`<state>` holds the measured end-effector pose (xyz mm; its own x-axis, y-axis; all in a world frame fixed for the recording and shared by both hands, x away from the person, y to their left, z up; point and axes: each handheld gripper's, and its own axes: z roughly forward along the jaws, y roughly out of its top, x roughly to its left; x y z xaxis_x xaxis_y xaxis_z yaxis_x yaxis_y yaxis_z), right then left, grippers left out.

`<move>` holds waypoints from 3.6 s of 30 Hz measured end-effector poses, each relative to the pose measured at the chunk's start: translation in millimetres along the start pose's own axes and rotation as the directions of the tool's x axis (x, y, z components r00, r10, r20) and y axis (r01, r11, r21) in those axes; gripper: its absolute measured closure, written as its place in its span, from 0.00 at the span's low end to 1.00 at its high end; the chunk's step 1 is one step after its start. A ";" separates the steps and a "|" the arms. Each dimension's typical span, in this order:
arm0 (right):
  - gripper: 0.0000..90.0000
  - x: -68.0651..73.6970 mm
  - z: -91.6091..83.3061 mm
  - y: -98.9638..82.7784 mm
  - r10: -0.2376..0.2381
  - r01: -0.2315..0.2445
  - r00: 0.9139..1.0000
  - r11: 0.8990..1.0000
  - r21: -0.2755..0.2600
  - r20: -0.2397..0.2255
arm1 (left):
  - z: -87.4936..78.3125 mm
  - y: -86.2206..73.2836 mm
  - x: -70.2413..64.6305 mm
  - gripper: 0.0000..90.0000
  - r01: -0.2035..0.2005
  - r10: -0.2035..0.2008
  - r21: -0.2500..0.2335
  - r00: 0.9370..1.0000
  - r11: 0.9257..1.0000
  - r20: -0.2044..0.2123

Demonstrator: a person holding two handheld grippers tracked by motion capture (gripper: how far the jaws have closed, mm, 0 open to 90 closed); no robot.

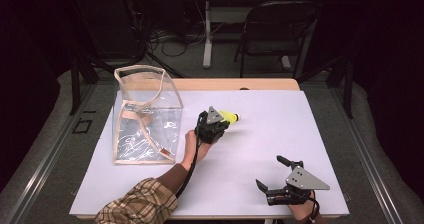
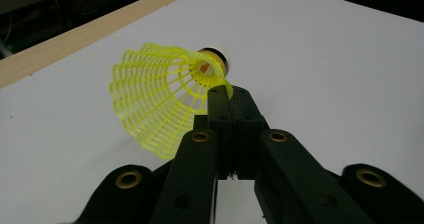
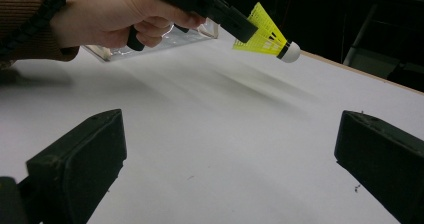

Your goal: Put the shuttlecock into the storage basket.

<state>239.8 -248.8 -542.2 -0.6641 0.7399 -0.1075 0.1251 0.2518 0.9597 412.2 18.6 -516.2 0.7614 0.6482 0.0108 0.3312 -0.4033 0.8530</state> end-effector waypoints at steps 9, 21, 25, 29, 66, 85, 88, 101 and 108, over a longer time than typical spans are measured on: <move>0.00 0.3 -0.2 0.1 0.000 0.000 1.000 1.000 -0.001 -0.001 | -4.5 7.3 0.7 0.99 -0.008 0.008 -0.020 1.000 1.000 -0.002; 0.00 0.4 -0.3 0.2 0.001 -0.001 1.000 1.000 -0.002 -0.002 | -12.0 16.9 2.0 0.99 -0.019 0.019 -0.041 1.000 0.999 -0.004; 0.00 -0.2 -0.2 0.0 0.001 -0.001 1.000 1.000 0.000 -0.002 | -14.3 19.6 2.5 0.99 -0.023 0.022 -0.048 1.000 0.999 -0.005; 0.00 0.0 0.0 0.1 -0.001 0.001 1.000 1.000 -0.002 -0.002 | -16.8 23.3 2.4 0.99 -0.027 0.027 -0.054 1.000 0.998 -0.004; 0.00 -0.1 0.5 -0.4 0.003 -0.003 1.000 1.000 0.004 -0.002 | -39.7 53.4 10.9 0.99 -0.058 0.055 -0.114 0.998 0.992 -0.031; 0.00 -0.3 -0.5 -0.1 0.004 -0.004 1.000 1.000 -0.003 -0.004 | -49.5 66.0 16.2 0.99 -0.075 0.069 -0.138 0.996 0.988 -0.052; 0.00 -0.3 0.1 -0.3 0.004 -0.004 1.000 1.000 0.000 -0.004 | -51.2 66.8 17.8 0.99 -0.073 0.066 -0.140 0.996 0.987 -0.055; 0.00 -0.2 0.5 -0.3 0.002 -0.002 1.000 1.000 0.004 0.000 | -58.4 70.6 23.4 0.99 -0.074 0.063 -0.157 0.995 0.985 -0.073; 0.00 -0.1 0.4 -0.3 0.001 -0.001 1.000 1.000 0.006 0.000 | -63.1 71.3 27.3 0.99 -0.071 0.058 -0.164 0.995 0.984 -0.081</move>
<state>240.2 -248.6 -542.6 -0.6637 0.7403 -0.1069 0.1300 0.2549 0.9582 421.5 48.3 -422.2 0.7314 0.6742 0.1025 0.1807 -0.3365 0.9242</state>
